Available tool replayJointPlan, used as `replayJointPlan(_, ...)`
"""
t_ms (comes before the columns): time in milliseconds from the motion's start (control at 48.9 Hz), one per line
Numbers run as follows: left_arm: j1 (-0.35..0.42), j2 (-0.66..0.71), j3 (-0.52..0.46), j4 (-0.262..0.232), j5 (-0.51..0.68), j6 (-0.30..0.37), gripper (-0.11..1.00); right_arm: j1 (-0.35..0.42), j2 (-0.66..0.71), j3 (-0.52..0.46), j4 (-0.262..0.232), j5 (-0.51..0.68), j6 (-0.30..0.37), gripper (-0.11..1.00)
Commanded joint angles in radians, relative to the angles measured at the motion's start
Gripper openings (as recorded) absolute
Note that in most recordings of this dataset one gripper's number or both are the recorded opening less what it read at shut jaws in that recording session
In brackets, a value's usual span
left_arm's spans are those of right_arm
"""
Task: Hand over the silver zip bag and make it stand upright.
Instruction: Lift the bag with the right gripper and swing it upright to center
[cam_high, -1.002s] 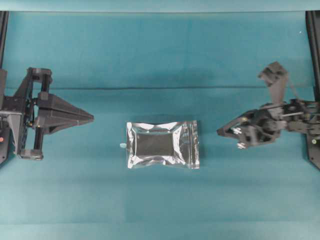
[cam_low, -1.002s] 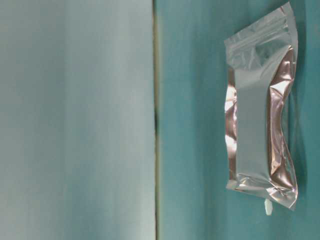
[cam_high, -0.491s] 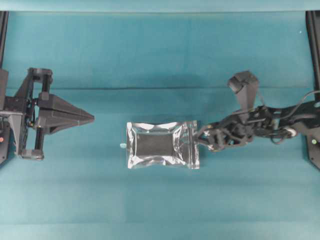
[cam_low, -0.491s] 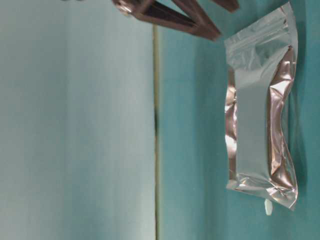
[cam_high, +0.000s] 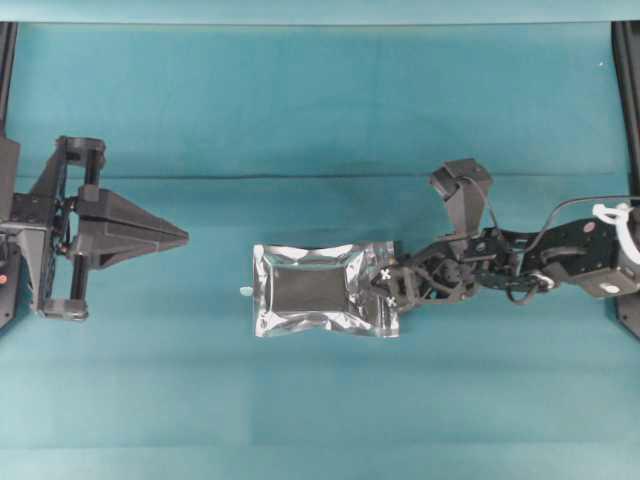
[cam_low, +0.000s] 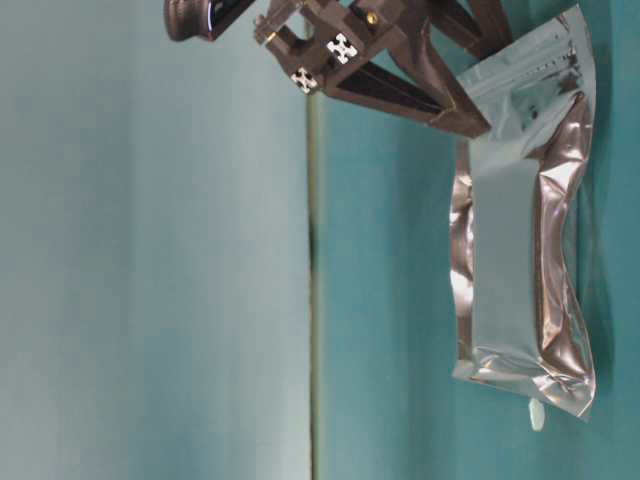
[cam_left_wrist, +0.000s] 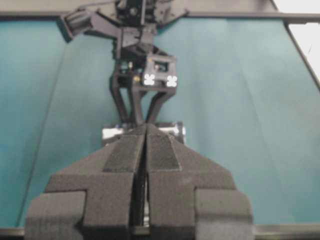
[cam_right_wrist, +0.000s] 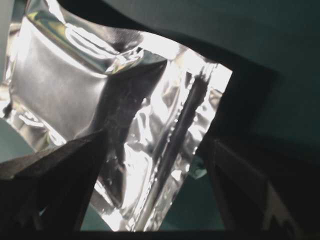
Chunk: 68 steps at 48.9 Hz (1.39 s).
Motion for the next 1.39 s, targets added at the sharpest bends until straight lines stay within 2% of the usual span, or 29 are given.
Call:
replayJointPlan(0,0.002,-0.005,-0.023,0.002,0.0,-0.002,-0.06,0.018,0.031,-0.035,-0.005,-0.012,0.02,0.97)
replayJointPlan(102,0.002,-0.006,-0.021,0.003,0.002,-0.002,-0.06,0.018,0.032,-0.041,-0.005,-0.012,0.02,0.93)
replayJointPlan(184,0.002,-0.006,-0.021,0.002,0.0,-0.002,-0.06,0.018,0.032,-0.044,-0.005,-0.009,0.015,0.84)
replayJointPlan(266,0.002,-0.008,-0.021,0.002,0.002,-0.002,-0.06,0.018,0.029,-0.044,-0.012,-0.008,0.009,0.66)
replayJointPlan(429,0.002,-0.009,-0.02,0.002,0.002,-0.002,-0.06,0.018,-0.005,-0.048,-0.028,-0.014,-0.017,0.21)
replayJointPlan(491,0.002,-0.009,-0.018,0.002,0.005,-0.002,-0.06,0.014,-0.025,-0.051,-0.028,-0.009,-0.035,0.1)
replayJointPlan(552,0.003,-0.009,-0.018,0.002,0.009,-0.002,-0.06,0.011,-0.043,-0.052,-0.026,-0.002,-0.049,0.05)
replayJointPlan(756,0.003,-0.011,-0.017,0.002,0.015,-0.002,-0.06,-0.011,-0.1,-0.06,-0.028,0.081,-0.086,-0.04)
replayJointPlan(920,0.003,-0.011,-0.017,0.002,0.015,-0.018,-0.06,-0.044,-0.152,-0.13,-0.035,0.21,-0.149,-0.05)
replayJointPlan(1022,0.014,-0.011,-0.014,0.002,0.037,-0.055,-0.05,-0.083,-0.192,-0.227,-0.08,0.382,-0.221,-0.05)
replayJointPlan(1206,0.015,-0.017,-0.009,0.003,0.097,-0.078,-0.01,-0.144,-0.212,-0.488,-0.176,0.808,-0.399,-0.05)
replayJointPlan(1370,0.025,-0.044,0.009,0.002,0.104,-0.075,0.13,-0.16,-0.152,-0.67,-0.195,1.095,-0.545,-0.05)
